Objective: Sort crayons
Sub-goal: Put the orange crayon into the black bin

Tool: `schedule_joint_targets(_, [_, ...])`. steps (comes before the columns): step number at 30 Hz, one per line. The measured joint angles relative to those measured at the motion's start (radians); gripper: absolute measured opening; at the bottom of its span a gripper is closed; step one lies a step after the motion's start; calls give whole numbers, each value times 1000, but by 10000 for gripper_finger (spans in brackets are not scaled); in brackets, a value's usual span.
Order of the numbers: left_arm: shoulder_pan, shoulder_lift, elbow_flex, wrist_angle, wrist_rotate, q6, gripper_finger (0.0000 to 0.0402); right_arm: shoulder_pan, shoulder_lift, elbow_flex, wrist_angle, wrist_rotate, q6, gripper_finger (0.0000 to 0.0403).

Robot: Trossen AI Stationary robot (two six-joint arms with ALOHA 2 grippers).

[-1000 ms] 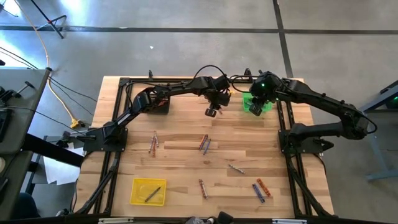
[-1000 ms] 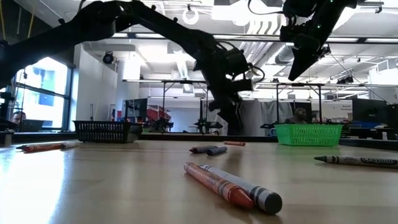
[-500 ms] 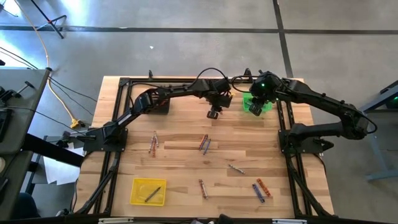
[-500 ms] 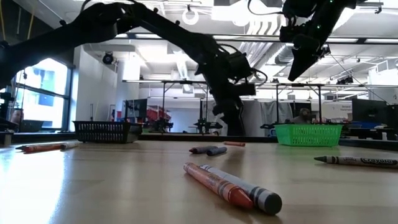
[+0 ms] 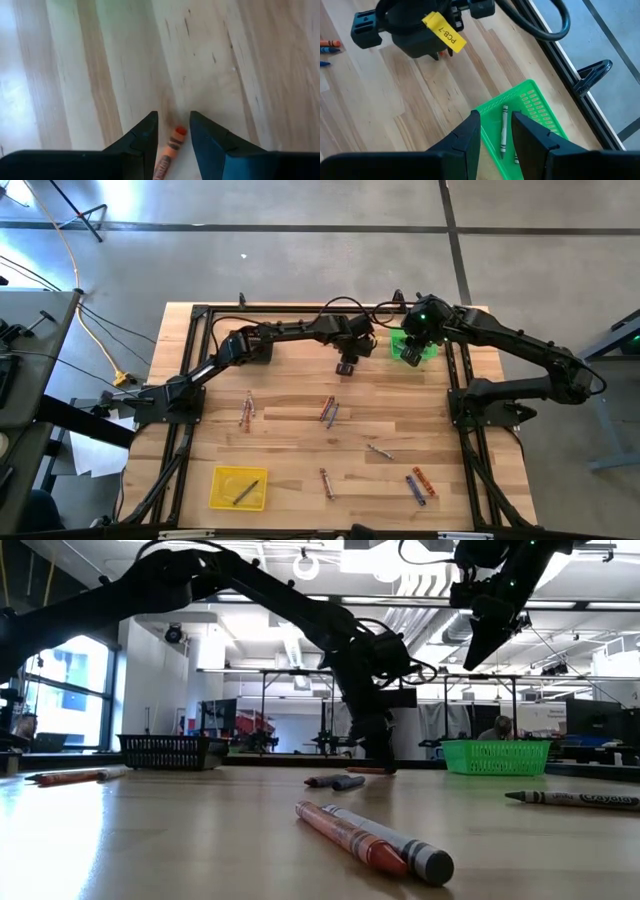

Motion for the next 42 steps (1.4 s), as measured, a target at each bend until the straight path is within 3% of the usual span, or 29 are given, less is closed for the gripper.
schedule_joint_targets(12, [8,0,0,49,11,-147,101,0,0,0,-18,0,-4,103])
schedule_joint_targets(23, [-1,-5,0,100,19,-161,101,0,0,0,-18,0,6,103])
schedule_joint_targets(31, [3,-38,74,10,21,-205,101,0,0,-49,21,0,34,103])
schedule_joint_targets(37, [62,-113,78,-183,18,-277,101,-9,0,-227,262,-12,31,103])
schedule_joint_targets(42, [86,-177,77,-357,-13,-324,101,-29,29,-352,628,-134,102,103])
